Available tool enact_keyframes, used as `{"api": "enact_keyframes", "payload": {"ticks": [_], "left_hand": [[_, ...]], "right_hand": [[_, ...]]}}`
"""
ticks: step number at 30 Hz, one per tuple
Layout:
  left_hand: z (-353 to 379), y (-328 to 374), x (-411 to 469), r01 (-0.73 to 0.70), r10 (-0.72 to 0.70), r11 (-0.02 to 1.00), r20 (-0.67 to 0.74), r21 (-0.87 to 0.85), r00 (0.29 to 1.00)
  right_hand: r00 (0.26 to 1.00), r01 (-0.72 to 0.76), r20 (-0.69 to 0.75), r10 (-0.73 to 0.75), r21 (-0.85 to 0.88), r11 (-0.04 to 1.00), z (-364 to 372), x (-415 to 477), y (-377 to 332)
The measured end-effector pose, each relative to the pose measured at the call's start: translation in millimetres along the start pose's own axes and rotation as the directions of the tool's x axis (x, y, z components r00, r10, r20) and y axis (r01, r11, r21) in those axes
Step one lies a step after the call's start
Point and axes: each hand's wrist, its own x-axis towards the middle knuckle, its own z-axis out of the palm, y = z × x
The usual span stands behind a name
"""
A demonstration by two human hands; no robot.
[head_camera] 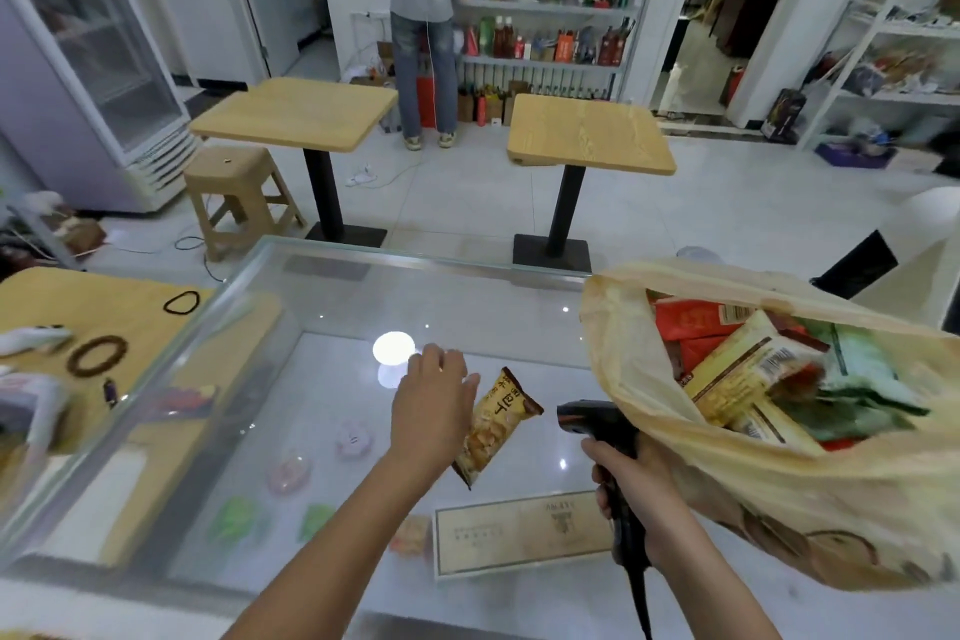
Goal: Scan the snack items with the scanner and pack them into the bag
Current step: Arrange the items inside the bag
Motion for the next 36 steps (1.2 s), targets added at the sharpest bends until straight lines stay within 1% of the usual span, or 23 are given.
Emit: {"api": "enact_keyframes", "payload": {"ticks": [1,3,5,7,8,9,10,11,12,13,14,15,16,17,18,20,23,26,28,32,33,35,36], "left_hand": [[4,12,-11,-0.044,0.043,0.998,-0.025,-0.044,0.999],[19,28,-29,-0.101,0.098,0.994,0.082,0.033,0.992],[30,29,-37,-0.071,0.057,0.993,0.143,0.095,0.988],[25,25,-34,-0.006,0.004,1.0,0.174,0.013,0.985],[21,22,-31,0.058,-0.025,0.989,0.23,-0.136,0.973],[15,19,-27,0.186,-0.063,0.918,0.334,-0.35,0.94],[8,16,-25,0.339,-0.068,0.763,0.453,-0.551,0.889],[5,12,-25,0.449,-0.044,0.612,0.538,-0.651,0.841],[3,9,-27,0.474,-0.01,0.559,0.567,-0.68,0.824],[4,6,-28,0.434,-0.003,0.625,0.554,-0.649,0.833],[7,3,-30,0.353,-0.039,0.753,0.498,-0.555,0.866],[13,0,-33,0.259,-0.092,0.873,0.382,-0.414,0.92],[13,1,-38,0.189,-0.11,0.924,0.243,-0.332,0.964],[11,5,-44,0.122,-0.085,0.938,0.128,-0.324,0.988],[13,8,-48,0.03,-0.013,0.944,0.054,-0.328,0.998],[17,17,-56,-0.094,0.12,0.946,0.067,-0.309,0.991],[30,26,-66,-0.023,0.098,0.935,0.193,-0.355,0.976],[37,29,-71,-0.038,0.106,0.905,0.137,-0.424,0.985],[34,30,-70,-0.018,0.085,0.907,0.14,-0.421,0.986],[18,42,-69,-0.02,0.047,0.993,0.238,-0.114,0.97],[15,44,-68,-0.029,0.037,0.999,0.229,-0.04,0.973],[7,45,-66,-0.061,0.053,0.996,0.122,0.06,0.991],[2,43,-64,-0.122,0.117,0.99,0.067,0.065,0.991]], "right_hand": [[1.0,0.005,0.008,-0.005,-0.003,1.0,-2,-2,1],[1.0,0.013,0.021,-0.013,-0.001,1.0,-5,-5,3],[0.999,0.018,0.033,-0.018,0.004,1.0,-9,-9,6],[0.999,0.024,0.044,-0.023,-0.005,1.0,-14,-13,9],[0.998,0.026,0.051,-0.025,-0.013,1.0,-17,-15,10],[0.998,0.027,0.06,-0.026,-0.019,0.999,-19,-16,12],[0.997,0.028,0.069,-0.026,-0.02,0.999,-21,-18,13],[0.997,0.026,0.076,-0.024,-0.019,0.999,-23,-20,14],[0.997,0.022,0.08,-0.021,-0.016,1.0,-24,-21,16],[0.996,0.018,0.084,-0.017,-0.012,1.0,-25,-23,17],[0.996,0.013,0.088,-0.012,-0.006,1.0,-26,-24,18],[0.996,0.008,0.092,-0.008,-0.003,1.0,-27,-25,18],[0.995,0.005,0.095,-0.004,-0.004,1.0,-28,-26,19],[0.995,0.004,0.097,-0.003,-0.01,1.0,-28,-26,19],[0.995,0.005,0.098,-0.004,-0.015,1.0,-29,-26,20],[0.995,0.013,0.099,-0.011,-0.016,1.0,-30,-26,21],[0.995,0.022,0.102,-0.021,-0.017,1.0,-29,-27,21],[0.993,0.023,0.113,-0.02,-0.03,0.999,-28,-29,19],[0.993,0.027,0.113,-0.023,-0.034,0.999,-28,-28,18],[0.994,0.048,0.103,-0.043,-0.044,0.998,-30,-29,14],[0.994,0.054,0.1,-0.049,-0.048,0.997,-31,-29,14],[0.994,0.061,0.092,-0.055,-0.062,0.996,-33,-29,13],[0.994,0.061,0.089,-0.055,-0.068,0.996,-34,-29,13]]}}
